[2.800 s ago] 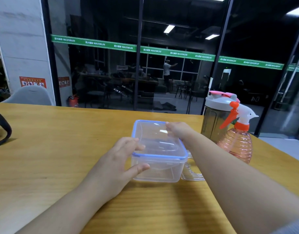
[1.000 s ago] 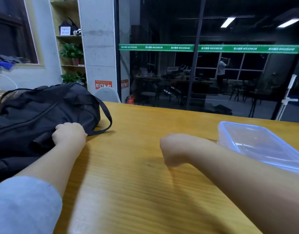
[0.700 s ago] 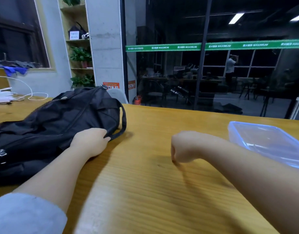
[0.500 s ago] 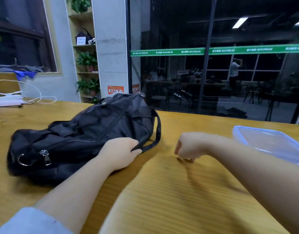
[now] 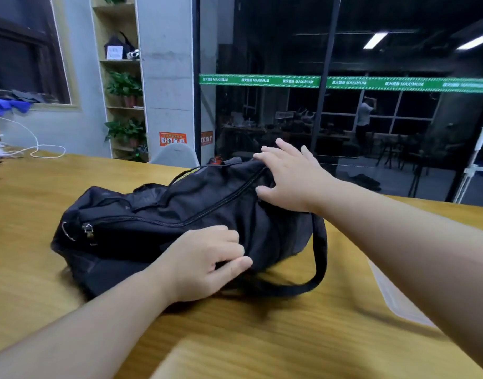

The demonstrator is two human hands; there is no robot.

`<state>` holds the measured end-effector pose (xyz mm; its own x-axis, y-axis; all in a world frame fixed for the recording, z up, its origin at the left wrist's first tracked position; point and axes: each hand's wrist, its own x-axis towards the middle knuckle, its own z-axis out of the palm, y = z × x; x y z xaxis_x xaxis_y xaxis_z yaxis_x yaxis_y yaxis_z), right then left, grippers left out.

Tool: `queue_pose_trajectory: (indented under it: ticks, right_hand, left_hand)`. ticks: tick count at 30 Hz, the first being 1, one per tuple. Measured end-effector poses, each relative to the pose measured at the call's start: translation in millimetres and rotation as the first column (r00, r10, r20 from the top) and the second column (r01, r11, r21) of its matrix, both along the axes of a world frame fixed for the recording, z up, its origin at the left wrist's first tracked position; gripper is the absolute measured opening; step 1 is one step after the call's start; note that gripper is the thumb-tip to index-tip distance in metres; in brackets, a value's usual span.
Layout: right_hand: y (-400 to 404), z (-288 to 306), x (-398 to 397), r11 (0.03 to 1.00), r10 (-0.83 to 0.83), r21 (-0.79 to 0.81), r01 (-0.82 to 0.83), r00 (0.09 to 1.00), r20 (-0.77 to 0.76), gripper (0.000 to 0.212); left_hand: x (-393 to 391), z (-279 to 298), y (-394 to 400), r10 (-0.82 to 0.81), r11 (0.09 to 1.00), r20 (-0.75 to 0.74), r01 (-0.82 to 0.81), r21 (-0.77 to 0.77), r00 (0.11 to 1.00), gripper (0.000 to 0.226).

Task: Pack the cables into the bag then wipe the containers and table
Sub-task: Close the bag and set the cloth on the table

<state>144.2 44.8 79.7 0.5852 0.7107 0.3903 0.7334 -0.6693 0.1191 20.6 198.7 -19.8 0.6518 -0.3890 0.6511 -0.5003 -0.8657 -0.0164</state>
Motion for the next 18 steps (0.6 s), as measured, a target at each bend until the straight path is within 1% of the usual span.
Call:
queue_pose_trajectory:
  ticks: [1, 3, 4, 5, 6, 7, 8, 10, 13, 16, 18]
  right_hand:
    - [0, -2, 5, 0.997, -0.034, -0.063, 0.033, 0.999, -0.017, 0.073]
    - [1, -11, 14, 0.987, -0.089, -0.140, 0.081, 0.994, -0.056, 0.081]
    - [3, -19, 18, 0.983, -0.117, -0.158, 0.096, 0.985, -0.127, 0.083]
    - [7, -28, 20, 0.982, -0.140, -0.159, 0.103, 0.960, -0.241, 0.083]
    - [11, -38, 22, 0.983, -0.151, -0.151, 0.102, 0.919, -0.365, 0.079]
    - [15, -48, 22, 0.986, -0.146, -0.140, 0.092, 0.882, -0.448, 0.071]
    - [19, -55, 23, 0.988, -0.133, -0.129, 0.080, 0.868, -0.478, 0.059]
    - [24, -61, 23, 0.992, -0.117, -0.102, 0.077, 0.872, -0.475, 0.038]
    - [26, -62, 22, 0.990, -0.119, -0.118, 0.072, 0.880, -0.460, 0.029]
    - [25, -59, 16, 0.987, -0.115, -0.151, 0.053, 0.890, -0.442, 0.025]
    - [25, -55, 9, 0.982, -0.108, -0.185, 0.030, 0.898, -0.426, 0.017]
  left_hand:
    - [1, 1, 2, 0.001, 0.999, -0.012, -0.002, -0.037, 1.000, 0.041]
    - [3, 2, 4, 0.083, 0.994, 0.022, -0.082, -0.071, 0.996, 0.041]
    - [4, 2, 6, 0.151, 0.986, 0.066, -0.145, -0.086, 0.986, 0.036]
    - [5, 3, 9, 0.225, 0.971, 0.107, -0.214, -0.109, 0.968, 0.031]
    - [7, 3, 12, 0.291, 0.952, 0.131, -0.273, -0.140, 0.948, 0.026]
    - [9, 3, 16, 0.344, 0.932, 0.137, -0.321, -0.168, 0.929, 0.022]
    - [12, 2, 20, 0.395, 0.911, 0.133, -0.369, -0.187, 0.909, 0.022]
    - [16, -3, 23, 0.514, 0.847, 0.094, -0.487, -0.212, 0.853, 0.034]
    - [18, -9, 19, 0.655, 0.741, 0.021, -0.636, -0.218, 0.756, 0.055]
    - [18, -5, 19, 0.674, 0.705, -0.109, -0.680, -0.199, 0.731, 0.071]
    - [16, 0, 23, 0.678, 0.684, -0.187, -0.703, -0.194, 0.711, 0.079]
